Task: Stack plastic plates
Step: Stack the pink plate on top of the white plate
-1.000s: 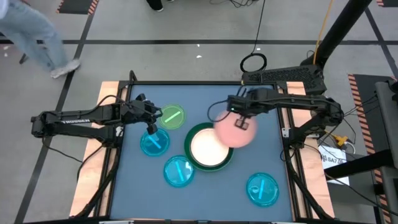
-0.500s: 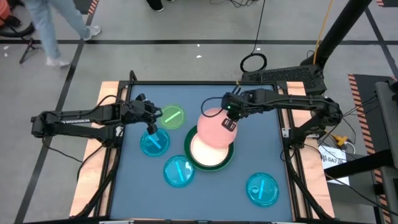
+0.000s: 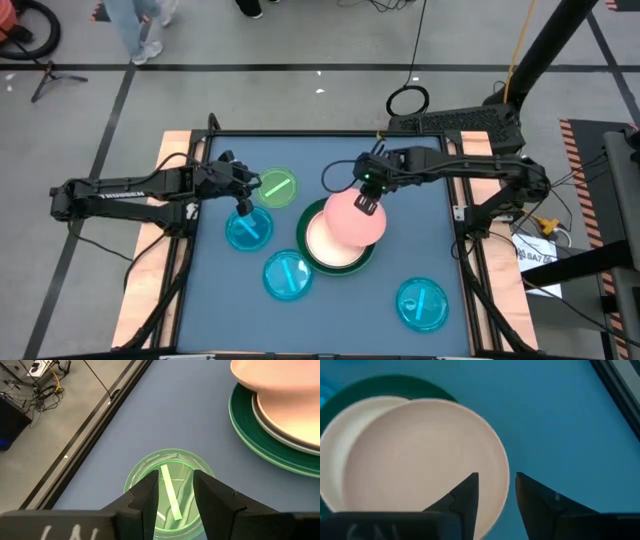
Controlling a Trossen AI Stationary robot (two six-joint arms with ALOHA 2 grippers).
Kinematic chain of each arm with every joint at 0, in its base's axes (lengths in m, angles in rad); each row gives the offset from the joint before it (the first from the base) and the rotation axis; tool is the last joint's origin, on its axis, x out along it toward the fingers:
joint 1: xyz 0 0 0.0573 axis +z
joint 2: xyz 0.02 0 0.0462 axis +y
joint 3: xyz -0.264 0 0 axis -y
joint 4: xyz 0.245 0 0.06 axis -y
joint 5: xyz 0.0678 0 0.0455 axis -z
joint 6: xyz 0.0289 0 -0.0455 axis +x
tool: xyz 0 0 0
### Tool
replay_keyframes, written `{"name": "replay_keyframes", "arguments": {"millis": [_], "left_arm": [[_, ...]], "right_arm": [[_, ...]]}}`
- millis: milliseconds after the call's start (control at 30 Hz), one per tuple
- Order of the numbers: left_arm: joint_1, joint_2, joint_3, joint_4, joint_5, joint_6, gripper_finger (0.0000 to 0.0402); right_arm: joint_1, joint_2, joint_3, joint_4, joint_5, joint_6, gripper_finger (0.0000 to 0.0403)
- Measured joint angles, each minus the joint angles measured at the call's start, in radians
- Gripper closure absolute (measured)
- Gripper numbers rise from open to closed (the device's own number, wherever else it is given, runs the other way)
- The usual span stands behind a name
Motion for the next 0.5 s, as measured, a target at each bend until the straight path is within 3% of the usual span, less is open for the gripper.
{"name": "replay_keyframes", "arguments": {"millis": [133, 200, 367, 500], "left_arm": [[0.000, 0.000, 0.000, 0.000, 0.000, 0.000, 0.0273], [0.000, 0.000, 0.000, 0.000, 0.000, 0.000, 0.0273], [0.000, 0.000, 0.000, 0.000, 0.000, 0.000, 0.0273], [0.000, 0.000, 0.000, 0.000, 0.000, 0.000, 0.0273]], "right_arm": [[-0.001, 0.009, -0.070, 0.103, 0.013, 0.004, 0.0285], [-0.005, 0.018, -0.101, 0.111, 0.086, 0.029, 0.0290], [-0.060, 0.021, -0.150, 0.026, 0.334, 0.130, 0.0308], [-0.127, 0.021, -0.182, -0.114, 0.402, 0.219, 0.0324]]}}
